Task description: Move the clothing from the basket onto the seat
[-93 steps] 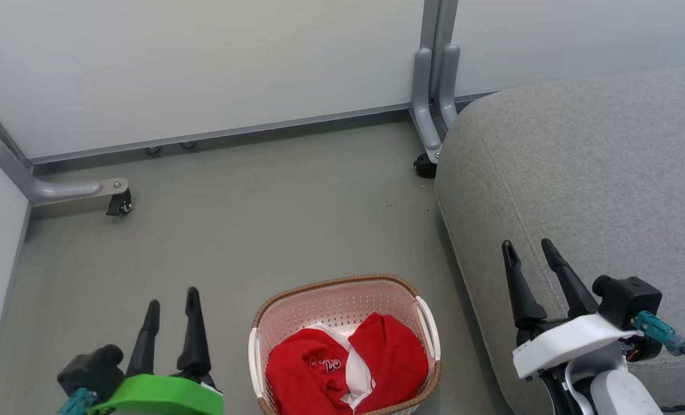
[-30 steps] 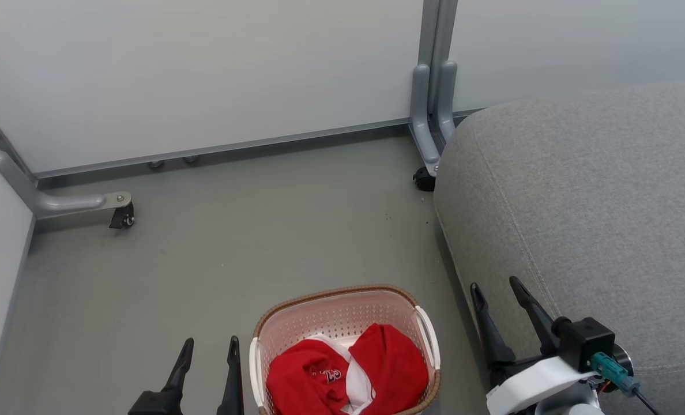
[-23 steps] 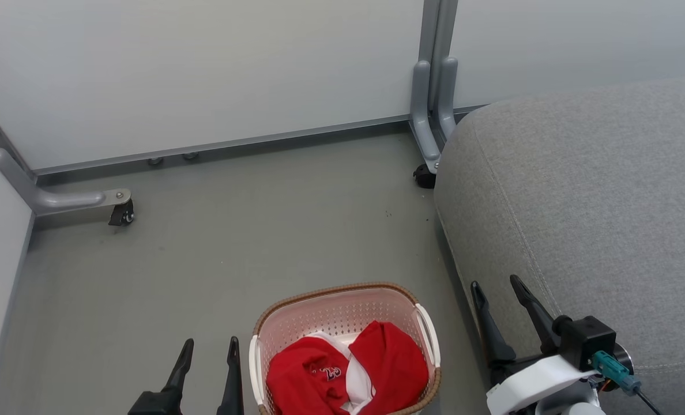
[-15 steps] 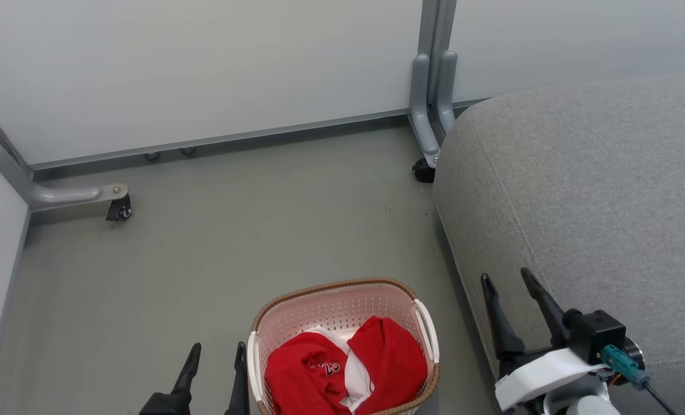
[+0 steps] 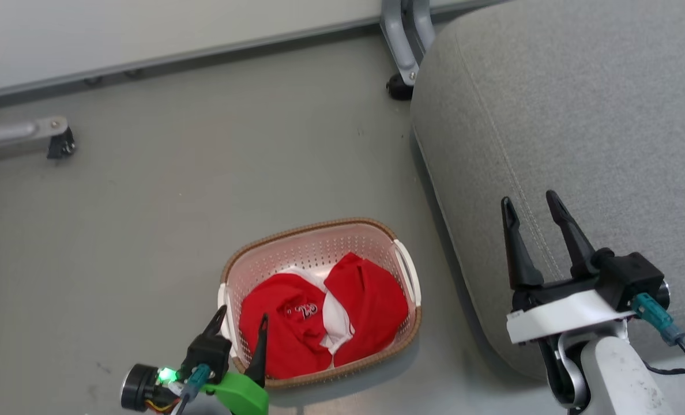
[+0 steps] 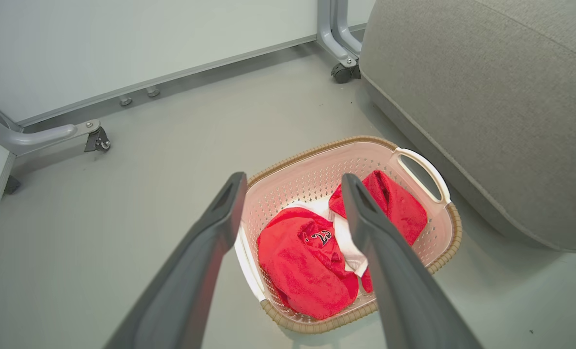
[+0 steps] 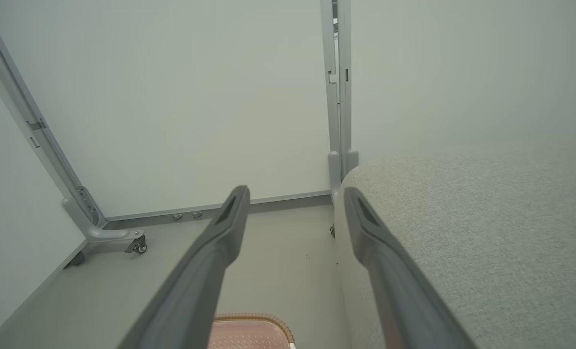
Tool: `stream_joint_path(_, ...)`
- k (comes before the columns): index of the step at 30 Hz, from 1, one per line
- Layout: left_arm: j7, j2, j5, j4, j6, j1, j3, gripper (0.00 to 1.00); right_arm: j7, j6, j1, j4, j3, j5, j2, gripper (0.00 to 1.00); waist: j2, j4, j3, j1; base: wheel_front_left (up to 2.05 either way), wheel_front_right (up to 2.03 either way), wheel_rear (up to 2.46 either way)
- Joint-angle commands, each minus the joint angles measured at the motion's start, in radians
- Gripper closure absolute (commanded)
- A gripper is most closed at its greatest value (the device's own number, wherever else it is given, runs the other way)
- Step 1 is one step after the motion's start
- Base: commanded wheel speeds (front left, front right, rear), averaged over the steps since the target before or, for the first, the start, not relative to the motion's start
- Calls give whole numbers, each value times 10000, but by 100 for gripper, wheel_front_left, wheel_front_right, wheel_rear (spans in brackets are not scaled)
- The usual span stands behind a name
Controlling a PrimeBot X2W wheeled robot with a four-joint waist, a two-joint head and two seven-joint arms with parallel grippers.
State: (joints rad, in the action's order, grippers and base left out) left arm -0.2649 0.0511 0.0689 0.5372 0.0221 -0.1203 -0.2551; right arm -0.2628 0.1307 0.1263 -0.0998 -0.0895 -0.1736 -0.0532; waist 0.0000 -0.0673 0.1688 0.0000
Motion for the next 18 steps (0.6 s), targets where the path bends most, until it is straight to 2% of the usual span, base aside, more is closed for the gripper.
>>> stream_joint_path(1, 7, 164, -222, 415, 96, -700, -78, 0, -32, 1, 305, 177, 16, -27, -15, 0, 0, -520, 1967, 0, 0, 0, 0)
stream_joint_path(9, 8, 569, -1368, 2518, 12, -3180, -875, 0, -30, 1, 1233, 666, -313, -246, 16, 0, 0, -809, 4226, 0, 0, 0, 0)
stream_joint_path(14, 7, 649, -2078, 4303, 111, -4662, -1597, 0, -32, 1, 1582, 773, -460, -445, 28, 0, 0, -906, 5120, 0, 0, 0, 0)
stream_joint_path(18, 8, 666, -2478, 5354, -15, -5700, -1960, 0, -32, 1, 1786, 846, -634, -699, 24, 0, 0, -1050, 5660, 0, 0, 0, 0)
